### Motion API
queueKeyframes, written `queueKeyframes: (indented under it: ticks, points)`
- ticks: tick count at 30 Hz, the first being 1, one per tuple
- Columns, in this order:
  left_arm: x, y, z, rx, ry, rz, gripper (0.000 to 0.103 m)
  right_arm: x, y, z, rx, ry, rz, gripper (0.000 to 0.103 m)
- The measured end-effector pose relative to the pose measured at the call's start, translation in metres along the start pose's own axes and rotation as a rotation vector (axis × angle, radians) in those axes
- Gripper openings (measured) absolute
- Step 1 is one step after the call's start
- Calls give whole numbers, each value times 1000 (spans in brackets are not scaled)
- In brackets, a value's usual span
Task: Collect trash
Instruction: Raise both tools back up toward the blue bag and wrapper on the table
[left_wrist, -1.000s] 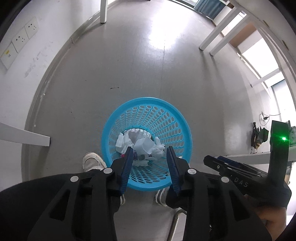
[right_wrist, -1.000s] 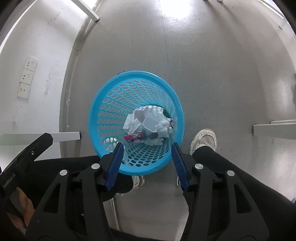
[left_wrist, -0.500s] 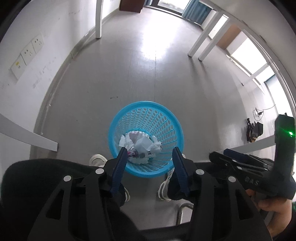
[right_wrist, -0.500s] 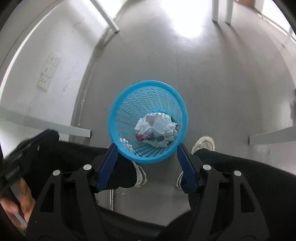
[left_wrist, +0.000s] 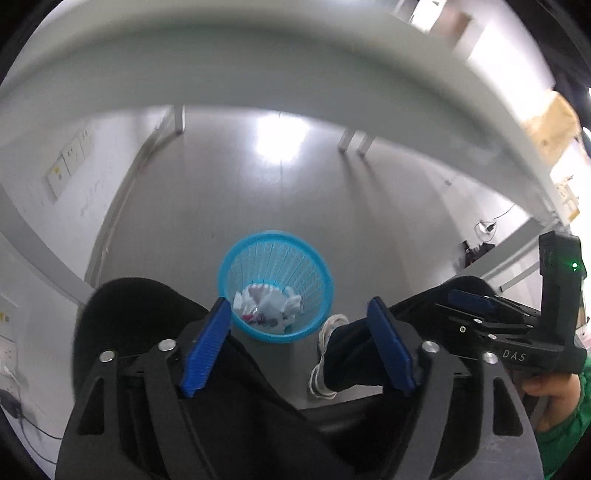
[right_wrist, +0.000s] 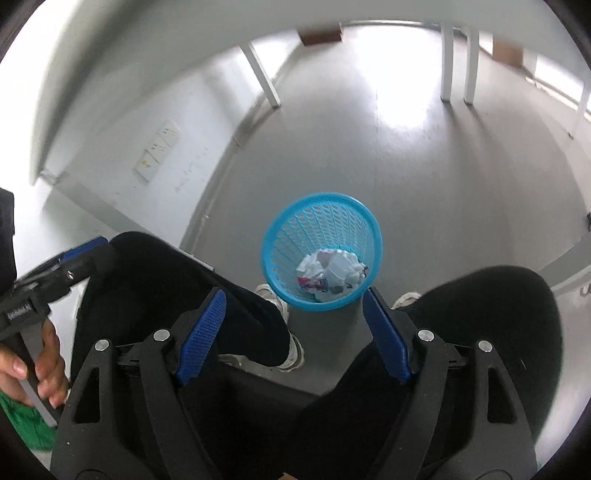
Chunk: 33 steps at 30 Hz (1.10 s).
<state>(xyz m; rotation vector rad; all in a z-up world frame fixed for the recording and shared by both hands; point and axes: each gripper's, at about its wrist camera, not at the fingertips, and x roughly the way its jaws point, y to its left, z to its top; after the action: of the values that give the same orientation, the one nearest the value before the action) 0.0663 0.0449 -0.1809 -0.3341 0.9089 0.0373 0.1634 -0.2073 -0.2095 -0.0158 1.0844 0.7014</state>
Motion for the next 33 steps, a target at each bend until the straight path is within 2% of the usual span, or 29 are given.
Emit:
queueKeyframes:
  ticks: [4,6,10,12,13,16,20,24,33]
  points:
    - [-42,-6,-8,29,-87,-26,86,-39,9,-15,-33,-78,-12,77]
    - [-59,-10,-10,53,-120,-43,97,-59,13,-20,-48,-122,-23,80]
    - [-91,-29,-10,152,-241,-11,97,-100,22,-22,-86,-219,-38,88]
    - [-98,-35,-8,179,-270,-7,97,-119,27,-17,-100,-263,-43,92]
    - [-101,-37,-4,181,-285,-9,97,-129,30,-13,-110,-290,-42,94]
    - [-107,-39,4,171,-314,-19,97,-159,41,0,-139,-382,-32,94]
    - [-117,-39,23,139,-331,-77,97,-185,48,20,-163,-465,-20,94]
    - [-126,-29,47,98,-383,-80,97,-194,49,47,-177,-501,-24,94]
    - [-118,-24,97,75,-397,-80,97,-183,46,111,-176,-480,-14,94]
